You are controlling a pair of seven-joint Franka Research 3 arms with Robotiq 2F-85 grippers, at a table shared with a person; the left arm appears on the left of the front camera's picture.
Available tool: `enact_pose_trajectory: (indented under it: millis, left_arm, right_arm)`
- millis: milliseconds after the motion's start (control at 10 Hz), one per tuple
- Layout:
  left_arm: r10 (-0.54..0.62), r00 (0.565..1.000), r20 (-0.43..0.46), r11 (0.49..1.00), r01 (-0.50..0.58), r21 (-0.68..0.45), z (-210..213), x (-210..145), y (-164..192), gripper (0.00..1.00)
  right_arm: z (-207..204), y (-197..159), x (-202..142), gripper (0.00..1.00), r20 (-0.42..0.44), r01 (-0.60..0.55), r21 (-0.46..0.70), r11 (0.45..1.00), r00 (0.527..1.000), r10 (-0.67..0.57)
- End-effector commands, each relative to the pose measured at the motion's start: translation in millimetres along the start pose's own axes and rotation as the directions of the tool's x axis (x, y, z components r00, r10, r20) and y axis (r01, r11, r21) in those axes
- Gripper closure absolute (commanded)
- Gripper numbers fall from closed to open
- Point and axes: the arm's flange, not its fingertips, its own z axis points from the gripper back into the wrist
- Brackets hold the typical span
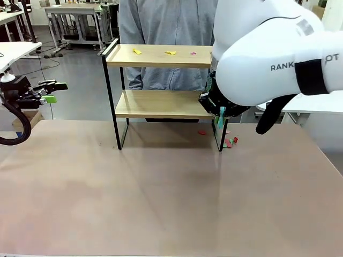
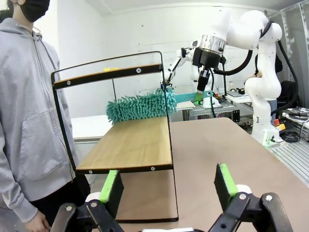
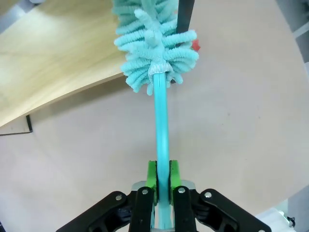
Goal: Clean the shelf.
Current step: Clean the specific section of the Shelf indicated by the human with the Duster.
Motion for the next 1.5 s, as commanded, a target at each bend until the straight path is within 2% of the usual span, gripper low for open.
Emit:
enact_pose_trajectory:
  millis: [0,100,300,500,600,900,1100,1400]
  left_arm:
    - [-0.013,1.0,0.002,1.0,0.013,-0.001,-1,3,-1,0.0]
    - [-0.013,1.0,0.002,1.0,0.013,-0.001,-1,3,-1,0.0]
    - [-0.013,1.0,0.002,1.0,0.013,-0.001,-1,3,-1,0.0]
    - [-0.013,1.0,0.002,1.0,0.013,-0.001,-1,3,-1,0.0]
    - [-0.013,1.0,0.002,1.0,0.013,-0.001,-1,3,-1,0.0]
    - [-0.013,1.0,0.002,1.0,0.013,-0.001,-1,3,-1,0.0]
    - [-0.013,1.0,0.002,1.0,0.013,-0.001,-1,3,-1,0.0]
    - [-0.013,1.0,0.002,1.0,0.013,-0.001,-1,3,-1,0.0]
  right_arm:
    - [9,8,-15,0.87,0.104,-0.085,0.067,0.994,0.992,0.077]
    - [0,0,0,0.87,0.0,0.0,0.0,1.0,1.0,0.0]
    - [11,9,-10,0.87,0.034,-0.036,0.027,0.999,0.999,0.035]
    - [28,14,-13,0.87,0.091,-0.138,0.192,0.972,0.988,0.123]
    - [36,5,-15,0.87,0.099,-0.193,0.276,0.942,0.98,0.172]
    - [42,-31,-9,0.87,0.061,-0.323,0.454,0.83,0.941,0.333]
    - [42,-59,-8,0.87,0.031,-0.434,0.551,0.713,0.864,0.502]
    - [44,-95,-8,0.87,-0.013,-0.475,0.687,0.55,0.748,0.664]
